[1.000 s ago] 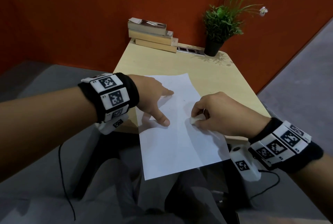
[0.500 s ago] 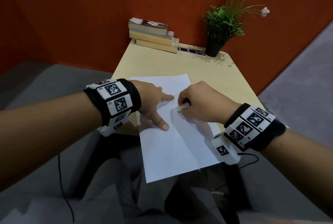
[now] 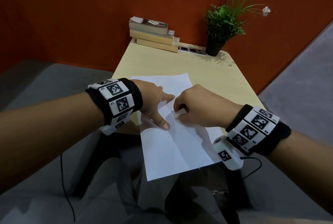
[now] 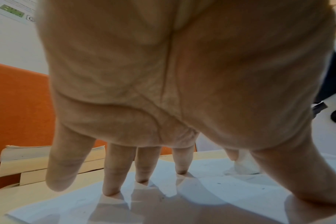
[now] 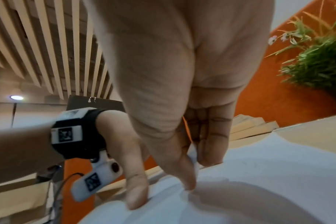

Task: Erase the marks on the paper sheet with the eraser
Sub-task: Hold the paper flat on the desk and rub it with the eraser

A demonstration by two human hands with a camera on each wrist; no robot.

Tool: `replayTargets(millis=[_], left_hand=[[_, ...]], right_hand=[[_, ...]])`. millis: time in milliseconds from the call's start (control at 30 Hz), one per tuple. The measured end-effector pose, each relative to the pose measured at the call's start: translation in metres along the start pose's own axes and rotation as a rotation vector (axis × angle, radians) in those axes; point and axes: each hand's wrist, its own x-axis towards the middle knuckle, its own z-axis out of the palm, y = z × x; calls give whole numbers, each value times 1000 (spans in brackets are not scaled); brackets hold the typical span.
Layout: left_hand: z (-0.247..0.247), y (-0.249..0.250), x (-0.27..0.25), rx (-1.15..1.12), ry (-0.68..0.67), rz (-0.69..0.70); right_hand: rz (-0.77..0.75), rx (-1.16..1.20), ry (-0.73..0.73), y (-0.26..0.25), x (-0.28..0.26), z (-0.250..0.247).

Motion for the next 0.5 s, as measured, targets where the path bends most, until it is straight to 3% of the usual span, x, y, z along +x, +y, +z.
replayTargets(millis=[167,333,500], left_hand=[[-1,1,-1,4,-10,-6],[0,0,0,-3,-5,-6],[-1,-1,1,-1,-8,-11]], right_hand=[[104,-16,71,14,11,-4],[40,18,41,5,3,3],[72,112,64,17,2,-1]])
